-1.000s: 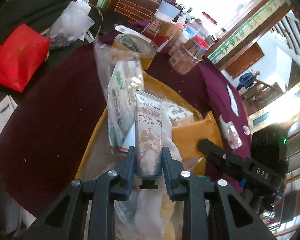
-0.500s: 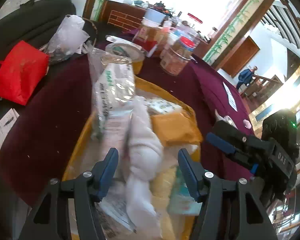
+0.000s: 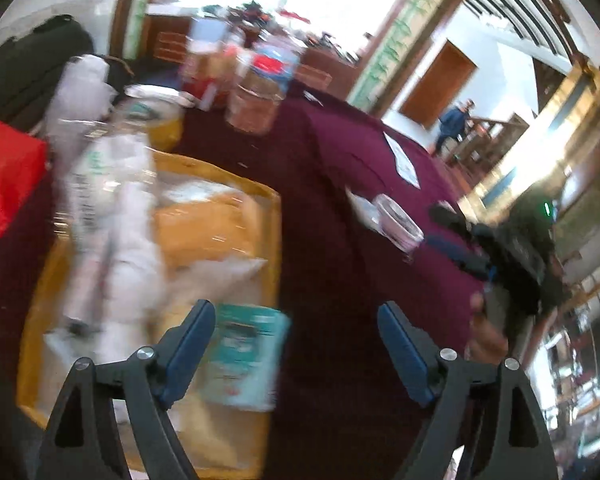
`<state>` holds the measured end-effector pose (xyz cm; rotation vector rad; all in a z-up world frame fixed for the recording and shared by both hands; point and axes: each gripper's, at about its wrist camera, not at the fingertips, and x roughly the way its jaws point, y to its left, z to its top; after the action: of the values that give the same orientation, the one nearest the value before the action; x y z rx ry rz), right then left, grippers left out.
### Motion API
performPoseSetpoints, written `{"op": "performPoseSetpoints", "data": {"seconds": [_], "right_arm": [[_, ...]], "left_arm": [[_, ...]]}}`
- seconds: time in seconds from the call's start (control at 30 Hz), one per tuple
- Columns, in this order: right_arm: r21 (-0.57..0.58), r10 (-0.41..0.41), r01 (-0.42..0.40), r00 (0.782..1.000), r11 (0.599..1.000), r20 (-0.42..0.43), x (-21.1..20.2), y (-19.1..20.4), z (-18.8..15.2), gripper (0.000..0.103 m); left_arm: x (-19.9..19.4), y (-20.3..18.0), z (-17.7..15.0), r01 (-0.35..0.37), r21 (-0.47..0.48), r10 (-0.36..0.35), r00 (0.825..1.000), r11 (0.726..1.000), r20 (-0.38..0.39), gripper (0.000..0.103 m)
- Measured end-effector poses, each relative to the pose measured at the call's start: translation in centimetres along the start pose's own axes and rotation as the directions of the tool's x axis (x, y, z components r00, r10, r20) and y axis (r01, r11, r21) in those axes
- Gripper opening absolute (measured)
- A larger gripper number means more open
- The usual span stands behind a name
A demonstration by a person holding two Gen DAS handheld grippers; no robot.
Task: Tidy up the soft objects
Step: 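Grasp the clear cartoon pouch with the right tool while the left tool grasps a white sachet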
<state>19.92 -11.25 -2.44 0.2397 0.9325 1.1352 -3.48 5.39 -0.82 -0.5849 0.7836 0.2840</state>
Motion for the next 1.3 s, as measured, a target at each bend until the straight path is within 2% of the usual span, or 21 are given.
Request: {"op": "performPoseSetpoints", "data": {"seconds": [0.13, 0.2, 0.23, 0.27, 0.4, 0.47, 0.53, 0.67, 0.77, 0.87, 0.93, 1.0, 1.1, 1.2, 1.3], "right_arm": [[0.008, -0.136, 0.135, 0.99, 0.991, 0.032, -0.7, -4.2, 4.0, 0.096], [0.009, -0.229, 0.229, 0.973, 0.973, 0.01, 0.3, -6.4, 6.1, 0.096], [-0.007, -0.296, 0.296, 0.955, 0.955, 0.003, 1.0, -7.3, 7.0, 0.096], [-0.024, -0.317, 0.317, 0.948, 0.948, -0.011, 1.7, -7.8, 7.4, 0.096], [-0.02, -0.315, 0.314, 0.946, 0.949, -0.071, 4.8, -10.7, 8.3, 0.096], [0.017, -0.269, 0.273, 0.957, 0.962, -0.107, 6.0, -12.1, 7.9, 0.096], [0.021, -0.234, 0.239, 0.962, 0.971, -0.142, 6.4, -12.1, 7.0, 0.096], [-0.052, -0.216, 0.21, 0.963, 0.976, -0.163, 5.8, -9.9, 5.0, 0.097], [-0.068, -0.294, 0.286, 0.943, 0.956, -0.159, 6.4, -9.3, 4.5, 0.097], [-0.055, -0.33, 0.325, 0.934, 0.944, -0.135, 6.7, -9.1, 4.7, 0.096], [-0.049, -0.347, 0.343, 0.929, 0.938, -0.13, 6.5, -9.0, 4.7, 0.078], [-0.096, -0.422, 0.412, 0.896, 0.906, -0.137, 6.4, -8.6, 4.4, 0.078], [-0.004, -0.354, 0.359, 0.919, 0.933, -0.173, 4.8, -9.3, 3.9, 0.078], [0.075, -0.348, 0.359, 0.928, 0.93, -0.135, 2.8, -10.4, 3.4, 0.078], [0.173, -0.306, 0.319, 0.947, 0.932, -0.099, 1.1, -12.3, 3.4, 0.078]], "left_arm": [[1.7, -2.3, 0.0, 0.05, -0.009, -0.05, 0.997, 0.999, -0.051, 0.087], [2.1, -3.3, -0.1, 0.067, -0.006, -0.067, 0.996, 0.998, -0.057, 0.087], [2.2, -3.7, -0.2, 0.069, 0.001, -0.069, 0.996, 0.998, -0.062, 0.087], [2.4, -4.2, -0.4, 0.07, 0.012, -0.069, 0.995, 0.998, -0.071, 0.087], [3.0, -4.8, -0.9, 0.069, 0.028, -0.066, 0.993, 0.997, -0.094, 0.087], [3.3, -4.5, -1.2, 0.069, 0.023, -0.066, 0.992, 0.997, -0.107, 0.087], [3.8, -4.2, -1.3, 0.072, 0.007, -0.07, 0.991, 0.997, -0.117, 0.087], [4.2, -4.2, -1.5, 0.08, -0.004, -0.08, 0.989, 0.997, -0.128, 0.087], [4.4, -4.3, -1.3, 0.079, -0.005, -0.079, 0.988, 0.997, -0.132, 0.087], [4.5, -4.8, -1.3, 0.065, 0.009, -0.063, 0.989, 0.998, -0.136, 0.087], [4.6, -5.3, -1.1, 0.059, 0.017, -0.057, 0.989, 0.998, -0.133, 0.087], [5.3, -5.9, -0.7, 0.066, 0.017, -0.063, 0.987, 0.998, -0.145, 0.087], [7.1, -6.4, 0.1, 0.077, -0.017, -0.079, 0.98, 0.997, -0.185, 0.087], [9.2, -7.2, 1.0, 0.076, -0.032, -0.081, 0.973, 0.997, -0.214, 0.087], [11.6, -8.3, 2.6, 0.061, -0.031, -0.067, 0.97, 0.998, -0.234, 0.087]]}}
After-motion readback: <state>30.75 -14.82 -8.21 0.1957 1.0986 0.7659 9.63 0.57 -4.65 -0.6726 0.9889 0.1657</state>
